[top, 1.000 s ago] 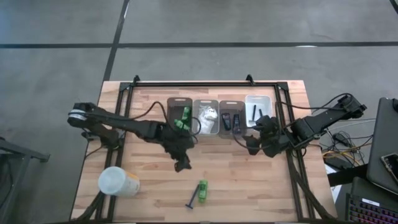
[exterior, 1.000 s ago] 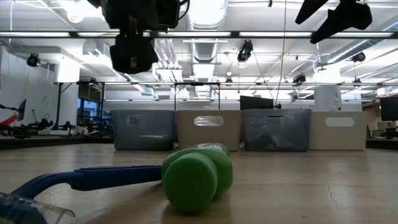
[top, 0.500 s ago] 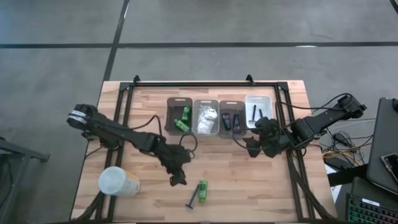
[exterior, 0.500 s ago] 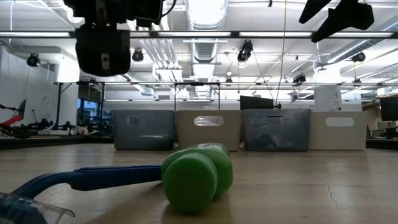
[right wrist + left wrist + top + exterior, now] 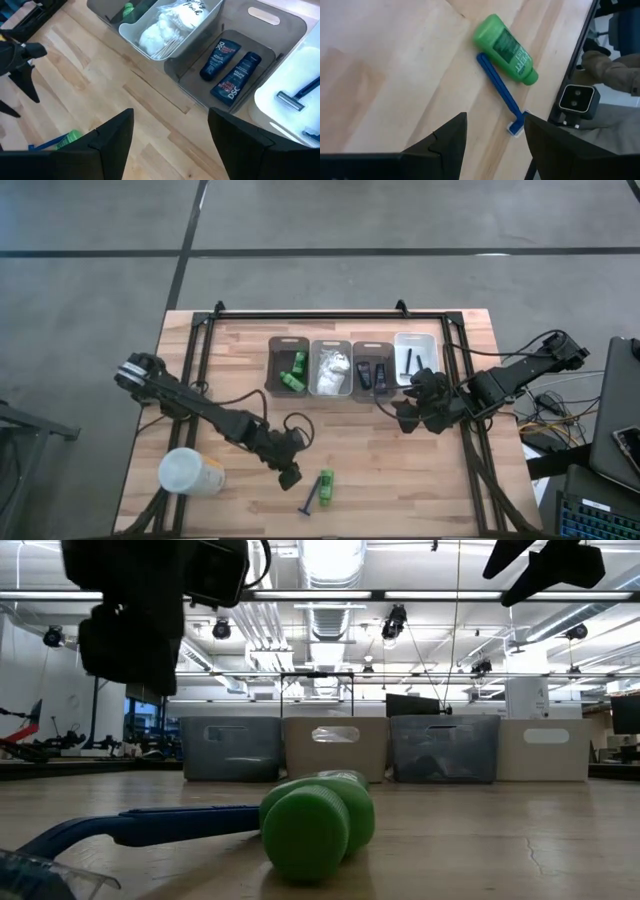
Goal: Pick & Place Travel size toiletries
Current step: Put the blue razor into the white bin
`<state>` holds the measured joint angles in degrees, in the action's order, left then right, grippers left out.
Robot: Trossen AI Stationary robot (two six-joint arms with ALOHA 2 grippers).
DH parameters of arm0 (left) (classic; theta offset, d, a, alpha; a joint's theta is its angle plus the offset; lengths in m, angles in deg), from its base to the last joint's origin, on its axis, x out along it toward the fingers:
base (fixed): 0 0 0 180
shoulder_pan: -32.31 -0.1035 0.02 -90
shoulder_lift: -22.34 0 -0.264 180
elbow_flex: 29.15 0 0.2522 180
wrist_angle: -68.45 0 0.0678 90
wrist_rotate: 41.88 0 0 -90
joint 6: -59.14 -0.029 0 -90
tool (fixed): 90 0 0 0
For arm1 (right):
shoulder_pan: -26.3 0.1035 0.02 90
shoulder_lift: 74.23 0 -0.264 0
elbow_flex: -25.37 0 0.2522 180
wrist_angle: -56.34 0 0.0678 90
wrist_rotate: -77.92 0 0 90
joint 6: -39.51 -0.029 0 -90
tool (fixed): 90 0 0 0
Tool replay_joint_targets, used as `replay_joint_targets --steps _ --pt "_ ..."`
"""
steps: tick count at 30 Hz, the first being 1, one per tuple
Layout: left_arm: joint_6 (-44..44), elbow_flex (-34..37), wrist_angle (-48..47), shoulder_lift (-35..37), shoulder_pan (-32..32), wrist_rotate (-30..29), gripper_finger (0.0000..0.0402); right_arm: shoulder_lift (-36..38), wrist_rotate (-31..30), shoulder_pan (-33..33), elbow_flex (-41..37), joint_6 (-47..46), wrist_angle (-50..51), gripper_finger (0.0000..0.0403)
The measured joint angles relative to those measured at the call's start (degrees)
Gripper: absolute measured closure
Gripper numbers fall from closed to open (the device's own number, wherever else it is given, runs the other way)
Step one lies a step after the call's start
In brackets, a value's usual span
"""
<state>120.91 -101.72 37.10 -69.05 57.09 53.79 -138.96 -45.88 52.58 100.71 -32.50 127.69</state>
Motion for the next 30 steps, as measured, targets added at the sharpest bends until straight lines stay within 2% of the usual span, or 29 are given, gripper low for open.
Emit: replay_joint_targets --steps 12,21,24,30 --pt "0.85 -8.54 0.07 -9.57 2.32 -0.87 0.02 0.02 5.28 0.11 -1.19 0.02 0.1 0.016" --pt "5.03 -11.57 -0.3 -15.22 2.36 2.36 0.02 0.02 10.62 0.18 -3.29 -0.02 0.04 0.0127" --pt "7.2 -12.55 -0.52 -17.5 2.49 4.43 0.02 0.02 10.95 0.39 -3.48 -0.04 -0.06 0.0114" --pt "8.63 -17.24 -3.14 -21.24 3.15 4.92 0.0199 0.02 10.93 0.5 -3.52 -1.53 -0.32 0.0091"
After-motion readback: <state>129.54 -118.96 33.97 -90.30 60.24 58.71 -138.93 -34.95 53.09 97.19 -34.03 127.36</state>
